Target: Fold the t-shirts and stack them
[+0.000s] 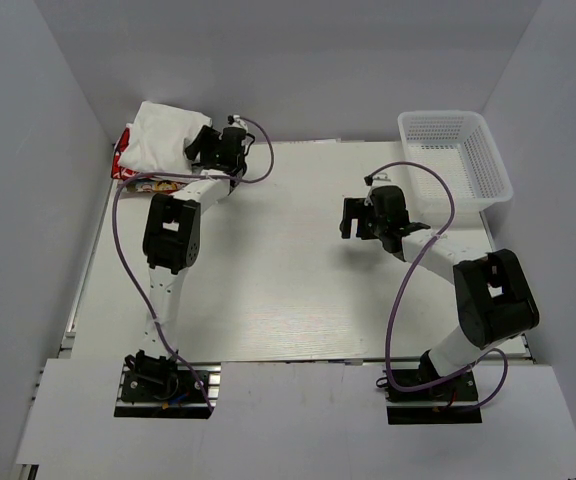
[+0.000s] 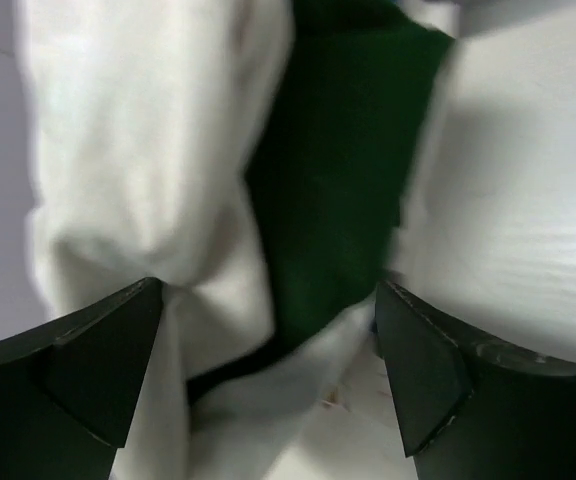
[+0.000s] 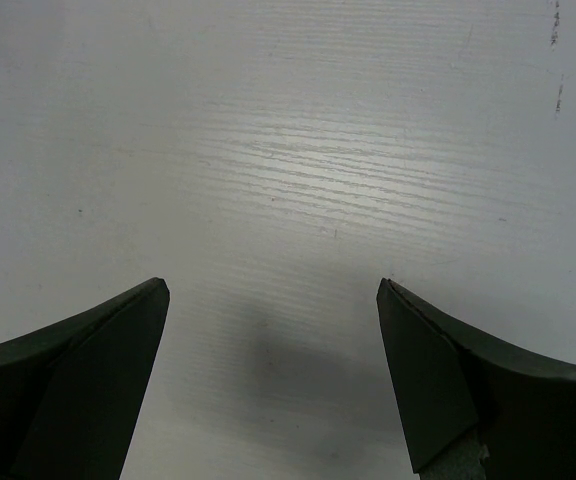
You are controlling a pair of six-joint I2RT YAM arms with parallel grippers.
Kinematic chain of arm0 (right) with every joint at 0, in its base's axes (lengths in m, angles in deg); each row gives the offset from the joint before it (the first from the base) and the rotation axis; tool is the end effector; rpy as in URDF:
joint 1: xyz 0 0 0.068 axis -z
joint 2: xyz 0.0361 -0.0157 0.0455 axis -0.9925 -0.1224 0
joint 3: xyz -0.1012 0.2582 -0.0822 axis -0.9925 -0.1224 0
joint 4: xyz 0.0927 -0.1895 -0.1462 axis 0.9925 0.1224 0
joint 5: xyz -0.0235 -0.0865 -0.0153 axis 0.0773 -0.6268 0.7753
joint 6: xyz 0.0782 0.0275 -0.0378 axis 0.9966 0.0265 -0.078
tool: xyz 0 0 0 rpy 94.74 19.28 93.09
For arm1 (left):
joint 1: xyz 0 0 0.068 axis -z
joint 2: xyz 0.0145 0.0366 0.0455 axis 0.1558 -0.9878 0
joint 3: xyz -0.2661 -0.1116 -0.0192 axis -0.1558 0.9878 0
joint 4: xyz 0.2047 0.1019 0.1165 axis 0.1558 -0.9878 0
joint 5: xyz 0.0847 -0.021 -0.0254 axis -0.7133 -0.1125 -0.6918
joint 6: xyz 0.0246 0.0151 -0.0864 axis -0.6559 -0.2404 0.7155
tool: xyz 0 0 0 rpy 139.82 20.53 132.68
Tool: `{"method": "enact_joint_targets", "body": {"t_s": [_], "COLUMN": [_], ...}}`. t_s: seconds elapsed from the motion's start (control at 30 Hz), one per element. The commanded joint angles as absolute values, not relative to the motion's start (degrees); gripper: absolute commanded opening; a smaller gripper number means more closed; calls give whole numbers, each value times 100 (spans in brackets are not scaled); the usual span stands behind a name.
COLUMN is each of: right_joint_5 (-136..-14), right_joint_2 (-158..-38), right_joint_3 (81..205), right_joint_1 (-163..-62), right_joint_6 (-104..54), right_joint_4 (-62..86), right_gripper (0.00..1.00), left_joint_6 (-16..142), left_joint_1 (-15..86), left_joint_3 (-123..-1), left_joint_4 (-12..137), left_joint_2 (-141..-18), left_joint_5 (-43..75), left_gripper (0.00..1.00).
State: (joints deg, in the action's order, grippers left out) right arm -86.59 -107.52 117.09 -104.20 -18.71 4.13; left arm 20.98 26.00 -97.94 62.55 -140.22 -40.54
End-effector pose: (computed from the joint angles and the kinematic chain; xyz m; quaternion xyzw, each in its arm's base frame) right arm 0.3494 0.1300 0.1972 -0.0482 0.8802 0.1116 0.4588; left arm 0.5705 -0.1111 0.1909 0.1156 0.7951 0.4026 0.4385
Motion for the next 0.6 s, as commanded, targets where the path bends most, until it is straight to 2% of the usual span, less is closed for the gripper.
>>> {"method": "enact_joint_targets", "body": {"t_s": [0.0,0.17,0.3,0.5,0.57], "right_joint_5": [-8687,-8686,-8678,-8660,-8651], "right_joint_2": [-10781,-10746,-10763,-10816,-10833], "right_joint_3": [11829,11820,11812,11820,11847], "right_joint_1": [-10424,-10415,-10424,-10424,-10432], "right_joint_6": [-1931,-1940,-1966,-1966,-1975], "right_joint_4": [401,393,410,384,410], "right_gripper": [90,90,90,90,90], "left_joint_6": [2667,3135,2540,1888,1493], "left_joint_1": [2689,2689,2803,3023,3094], "left_joint_3": [-9630,-9762,-9824,-8858,-8499], "left_joint_4": [5407,4948,4529,5519,6351], "left_joint_2": [-13366,-13093,-13224,-13287,-13287], "left_joint_5": [-3120,-2589,-2422,-3493,-3905], "left_gripper": [97,99,99,99,99]}}
